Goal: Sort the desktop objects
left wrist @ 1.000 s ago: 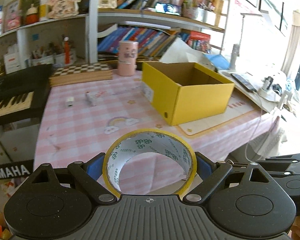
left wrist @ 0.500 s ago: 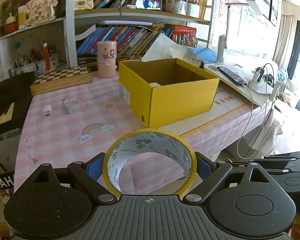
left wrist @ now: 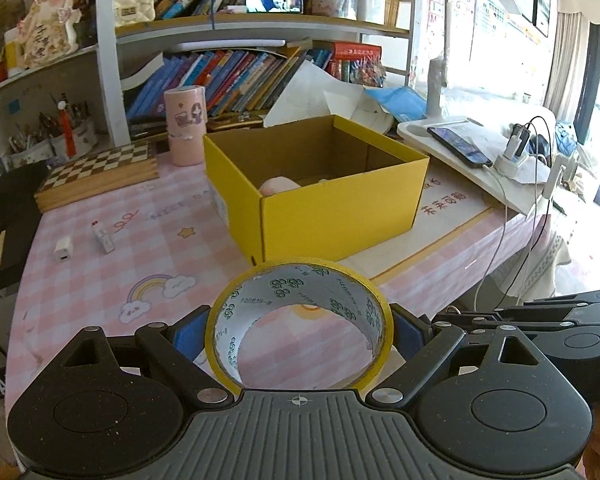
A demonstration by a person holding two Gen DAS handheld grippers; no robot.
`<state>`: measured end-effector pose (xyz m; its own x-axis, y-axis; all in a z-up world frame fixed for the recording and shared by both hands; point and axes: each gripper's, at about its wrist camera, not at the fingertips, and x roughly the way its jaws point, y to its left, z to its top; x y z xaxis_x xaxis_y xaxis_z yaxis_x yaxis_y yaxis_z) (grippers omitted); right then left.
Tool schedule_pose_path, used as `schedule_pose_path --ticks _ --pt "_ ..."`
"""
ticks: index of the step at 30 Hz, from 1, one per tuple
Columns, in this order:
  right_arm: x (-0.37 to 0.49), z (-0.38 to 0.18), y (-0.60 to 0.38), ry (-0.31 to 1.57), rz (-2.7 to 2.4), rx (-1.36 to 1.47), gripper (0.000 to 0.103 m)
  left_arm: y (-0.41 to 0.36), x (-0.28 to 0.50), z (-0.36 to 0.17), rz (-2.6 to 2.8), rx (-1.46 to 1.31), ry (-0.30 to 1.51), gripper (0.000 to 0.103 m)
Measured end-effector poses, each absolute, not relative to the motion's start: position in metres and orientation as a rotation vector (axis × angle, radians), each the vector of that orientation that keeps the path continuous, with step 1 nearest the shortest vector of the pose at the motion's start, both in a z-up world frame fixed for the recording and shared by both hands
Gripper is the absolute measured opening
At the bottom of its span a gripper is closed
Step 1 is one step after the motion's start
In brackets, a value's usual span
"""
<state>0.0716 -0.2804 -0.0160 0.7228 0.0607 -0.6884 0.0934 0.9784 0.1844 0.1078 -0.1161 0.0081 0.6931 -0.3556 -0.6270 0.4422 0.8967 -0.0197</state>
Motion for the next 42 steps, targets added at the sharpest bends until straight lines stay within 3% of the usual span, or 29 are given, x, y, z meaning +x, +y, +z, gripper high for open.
schedule_pose_path --ticks 20,35,42 --pt "0.113 -0.015 -0.346 0.773 -0.010 0.180 0.002 -0.184 0.138 0.016 -0.469 0.139 0.601 0.092" --pt "0.170 0.054 -0.414 0.565 0.005 0.159 0.002 -0.219 0.201 0.053 -0.376 0.151 0.435 0.092" --pt "0.226 0.074 -0.419 0.493 0.059 0.104 0.002 -0.239 0.261 0.036 -0.300 0.201 0.463 0.092"
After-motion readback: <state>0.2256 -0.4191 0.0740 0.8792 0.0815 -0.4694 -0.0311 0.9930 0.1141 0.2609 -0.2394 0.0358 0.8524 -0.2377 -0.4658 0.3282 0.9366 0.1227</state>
